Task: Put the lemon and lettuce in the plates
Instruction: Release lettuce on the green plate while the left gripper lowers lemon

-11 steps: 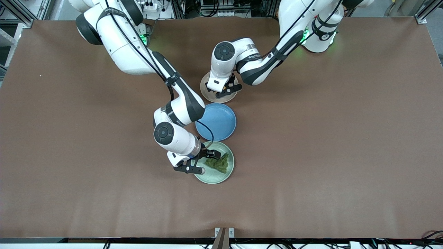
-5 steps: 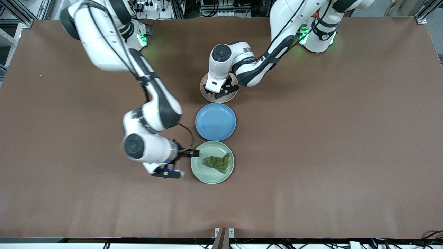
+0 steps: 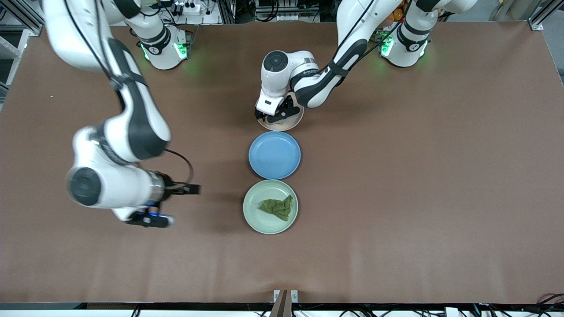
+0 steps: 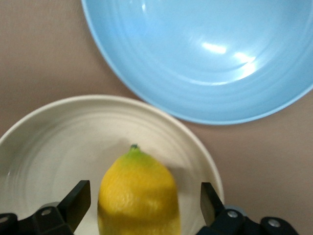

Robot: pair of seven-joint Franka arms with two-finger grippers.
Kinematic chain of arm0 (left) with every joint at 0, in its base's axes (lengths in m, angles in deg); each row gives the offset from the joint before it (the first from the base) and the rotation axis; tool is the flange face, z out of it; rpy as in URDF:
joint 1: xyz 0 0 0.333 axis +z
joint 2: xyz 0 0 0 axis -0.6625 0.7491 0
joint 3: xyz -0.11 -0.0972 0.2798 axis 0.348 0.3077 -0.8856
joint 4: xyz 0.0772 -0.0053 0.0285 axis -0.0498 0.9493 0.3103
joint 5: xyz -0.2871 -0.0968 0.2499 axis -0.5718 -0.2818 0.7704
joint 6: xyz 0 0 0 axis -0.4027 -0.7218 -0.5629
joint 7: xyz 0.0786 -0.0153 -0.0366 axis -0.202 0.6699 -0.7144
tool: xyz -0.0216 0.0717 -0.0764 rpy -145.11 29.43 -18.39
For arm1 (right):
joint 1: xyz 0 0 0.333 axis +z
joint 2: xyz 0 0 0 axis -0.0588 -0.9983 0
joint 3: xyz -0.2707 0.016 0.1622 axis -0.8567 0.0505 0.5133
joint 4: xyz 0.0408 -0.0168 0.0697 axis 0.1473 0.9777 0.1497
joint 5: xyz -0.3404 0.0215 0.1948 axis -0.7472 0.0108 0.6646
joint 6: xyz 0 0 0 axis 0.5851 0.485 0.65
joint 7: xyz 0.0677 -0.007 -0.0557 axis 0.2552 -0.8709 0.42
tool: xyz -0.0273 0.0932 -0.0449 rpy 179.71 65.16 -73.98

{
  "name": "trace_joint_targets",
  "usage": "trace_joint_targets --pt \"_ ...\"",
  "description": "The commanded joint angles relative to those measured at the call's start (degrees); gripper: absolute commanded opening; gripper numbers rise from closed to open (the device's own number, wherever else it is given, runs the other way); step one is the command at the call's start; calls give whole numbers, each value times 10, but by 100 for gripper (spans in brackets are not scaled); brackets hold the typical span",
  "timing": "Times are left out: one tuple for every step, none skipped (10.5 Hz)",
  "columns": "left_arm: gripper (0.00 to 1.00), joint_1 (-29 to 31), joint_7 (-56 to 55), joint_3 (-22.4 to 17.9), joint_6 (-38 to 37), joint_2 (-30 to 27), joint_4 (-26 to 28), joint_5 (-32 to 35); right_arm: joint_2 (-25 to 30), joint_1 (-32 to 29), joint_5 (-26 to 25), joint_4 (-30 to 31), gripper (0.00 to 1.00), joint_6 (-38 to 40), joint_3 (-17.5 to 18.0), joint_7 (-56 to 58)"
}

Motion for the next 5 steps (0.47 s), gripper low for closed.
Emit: trace_joint_targets --pt "100 -1 -13 -5 -49 -57 -16 16 96 -35 -45 58 100 38 7 81" --pt "100 1 -12 -4 -94 -73 -43 16 129 -54 -49 82 100 40 8 105" --pt "100 6 1 -4 -144 -91 -67 16 160 -59 -51 102 100 50 7 110" --pt "100 21 44 -4 -186 -116 -79 15 186 -59 -59 110 100 62 7 110" --pt "100 43 105 -3 -209 -141 -80 7 203 -62 -67 111 100 79 7 111"
